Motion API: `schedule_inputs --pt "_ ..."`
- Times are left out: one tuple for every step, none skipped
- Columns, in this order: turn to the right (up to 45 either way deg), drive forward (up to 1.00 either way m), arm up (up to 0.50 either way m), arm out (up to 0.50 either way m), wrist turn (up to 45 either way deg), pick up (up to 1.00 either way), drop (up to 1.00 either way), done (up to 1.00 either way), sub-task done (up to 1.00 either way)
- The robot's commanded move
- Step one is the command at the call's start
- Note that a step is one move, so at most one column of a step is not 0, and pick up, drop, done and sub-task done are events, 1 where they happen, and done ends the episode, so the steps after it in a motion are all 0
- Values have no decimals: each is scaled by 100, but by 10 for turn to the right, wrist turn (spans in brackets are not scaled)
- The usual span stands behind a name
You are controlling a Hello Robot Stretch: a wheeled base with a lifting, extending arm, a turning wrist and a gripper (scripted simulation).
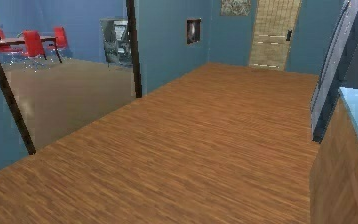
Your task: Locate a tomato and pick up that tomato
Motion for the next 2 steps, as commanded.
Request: schedule_inputs --pt "0 0 0 0 0 100 0 0 0" --pt "0 0 10 0 0 0 0 0 0"
